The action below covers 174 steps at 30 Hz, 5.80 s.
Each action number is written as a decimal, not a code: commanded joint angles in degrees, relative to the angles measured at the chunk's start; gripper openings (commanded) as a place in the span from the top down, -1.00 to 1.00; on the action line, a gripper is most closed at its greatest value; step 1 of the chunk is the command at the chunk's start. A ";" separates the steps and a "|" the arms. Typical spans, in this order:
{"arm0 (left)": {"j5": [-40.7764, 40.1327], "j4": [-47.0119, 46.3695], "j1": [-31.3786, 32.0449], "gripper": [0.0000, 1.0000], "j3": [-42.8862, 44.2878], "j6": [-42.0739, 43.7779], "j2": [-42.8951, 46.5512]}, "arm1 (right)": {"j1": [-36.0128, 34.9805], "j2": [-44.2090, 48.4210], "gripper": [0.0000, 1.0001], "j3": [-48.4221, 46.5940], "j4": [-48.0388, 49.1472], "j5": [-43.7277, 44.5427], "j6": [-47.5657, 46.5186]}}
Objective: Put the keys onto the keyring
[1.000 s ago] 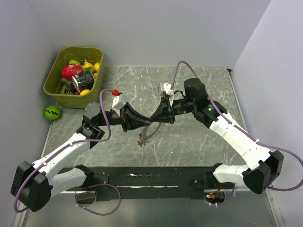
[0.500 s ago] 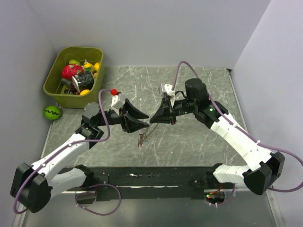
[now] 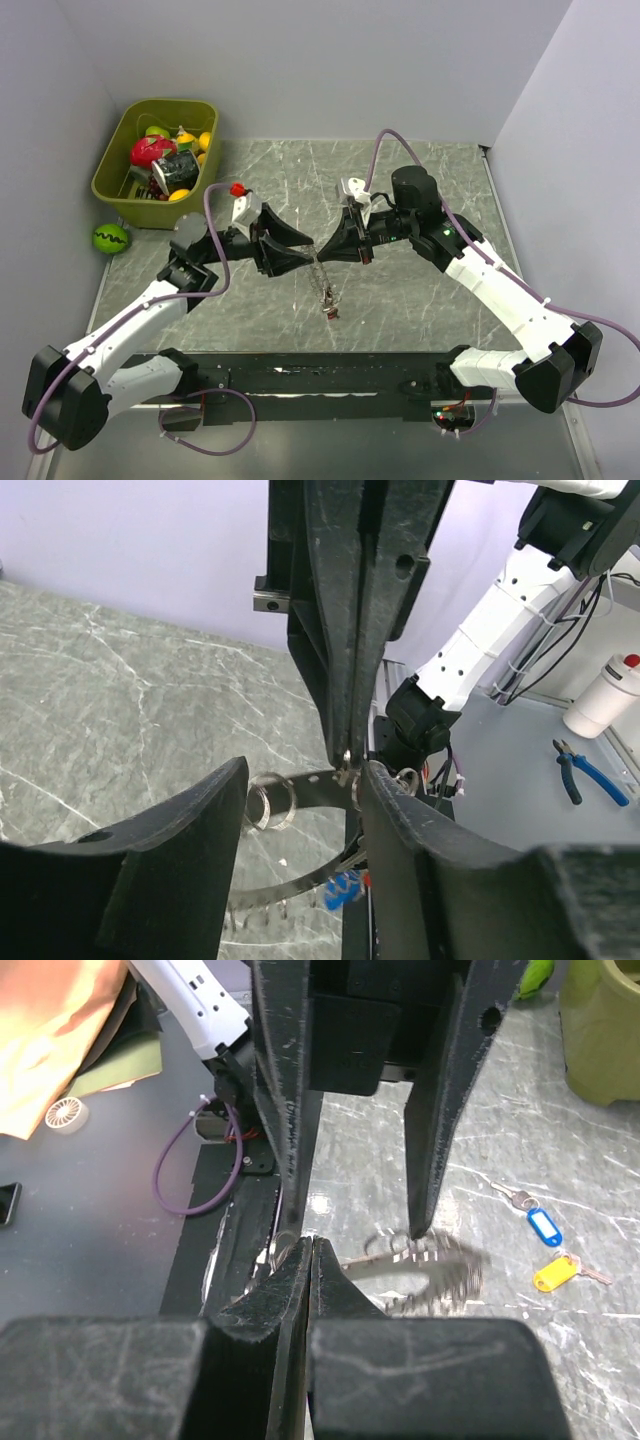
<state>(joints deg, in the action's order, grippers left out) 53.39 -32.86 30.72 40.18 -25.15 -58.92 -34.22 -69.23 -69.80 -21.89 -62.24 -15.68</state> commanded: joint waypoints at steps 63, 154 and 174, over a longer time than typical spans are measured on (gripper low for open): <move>0.41 2.20 3.47 0.98 5.61 1.95 -6.48 | 0.38 2.35 1.00 1.42 8.09 1.94 5.31; -4.24 16.77 4.08 0.83 8.06 12.83 2.49 | 2.93 -6.01 1.00 -6.49 -1.67 -6.50 3.45; -11.11 26.18 4.08 -0.02 12.19 16.26 1.35 | -3.75 -4.69 1.00 -12.29 -13.70 16.45 -0.84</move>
<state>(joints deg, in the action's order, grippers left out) 43.51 -8.25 34.61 49.45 -11.16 -57.78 -36.99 -75.22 -79.02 -33.19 -49.08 -14.52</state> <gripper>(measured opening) 0.507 0.008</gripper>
